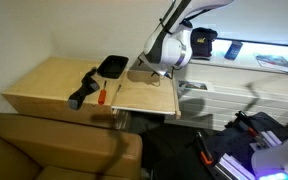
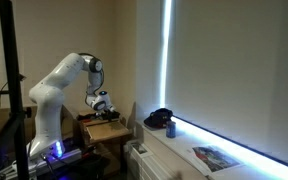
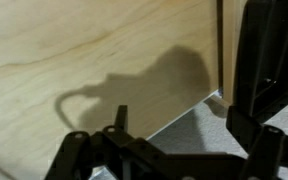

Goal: Open the top drawer, place the tray inside it then put the screwdriver on the tray

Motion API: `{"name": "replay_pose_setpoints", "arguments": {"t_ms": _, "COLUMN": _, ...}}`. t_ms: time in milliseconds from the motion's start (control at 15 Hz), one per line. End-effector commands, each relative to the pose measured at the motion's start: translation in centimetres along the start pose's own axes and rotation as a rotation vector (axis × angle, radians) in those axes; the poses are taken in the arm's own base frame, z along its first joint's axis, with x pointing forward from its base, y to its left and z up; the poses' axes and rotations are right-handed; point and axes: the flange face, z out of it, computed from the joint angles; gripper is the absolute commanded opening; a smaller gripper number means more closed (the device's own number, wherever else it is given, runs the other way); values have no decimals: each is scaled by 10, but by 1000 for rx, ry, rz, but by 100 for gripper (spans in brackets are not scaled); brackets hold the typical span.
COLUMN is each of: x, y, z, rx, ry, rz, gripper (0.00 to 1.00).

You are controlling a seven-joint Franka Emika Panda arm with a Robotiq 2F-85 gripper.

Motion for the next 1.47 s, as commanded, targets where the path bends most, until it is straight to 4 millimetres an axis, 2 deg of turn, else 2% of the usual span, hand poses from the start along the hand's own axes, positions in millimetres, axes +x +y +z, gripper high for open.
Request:
{"name": "replay_pose_setpoints", "arguments": {"t_ms": 0, "x": 15, "y": -32, "z": 49, "rx": 60, "ry": -60, "rz": 14, "gripper": 100}}
{"name": "replay_pose_setpoints", "arguments": {"t_ms": 133, "x": 22, "y": -43, "z": 67, "rx": 76, "ry": -92, "rz": 33, "gripper": 100}}
{"name": "replay_pose_setpoints", "arguments": {"t_ms": 267, "x": 23, "y": -44, "z": 76, "rx": 65, "ry": -156, "rz": 52, "gripper": 100}}
{"name": "replay_pose_setpoints", "arguments": {"t_ms": 333, "x": 14, "y": -43, "z": 65, "rx": 60, "ry": -104, "rz": 41, "gripper": 100}}
{"name": "replay_pose_setpoints", "arguments": {"t_ms": 467, "x": 18, "y": -43, "z": 74, "rx": 58, "ry": -130, "rz": 53, "gripper": 100}}
{"name": "replay_pose_setpoints", "arguments": {"t_ms": 667, "x": 21, "y": -45, "z": 77, "rx": 91, "ry": -119, "rz": 41, "gripper": 100}}
{"name": "replay_pose_setpoints", "arguments": {"t_ms": 1133, "x": 23, "y": -54, "z": 74, "rx": 115, "ry": -120, "rz": -115, "gripper": 100}}
{"name": "replay_pose_setpoints", "arguments": {"t_ms": 1400, "x": 19, "y": -55, "z": 72, "rx": 104, "ry": -117, "rz": -109, "gripper": 100}}
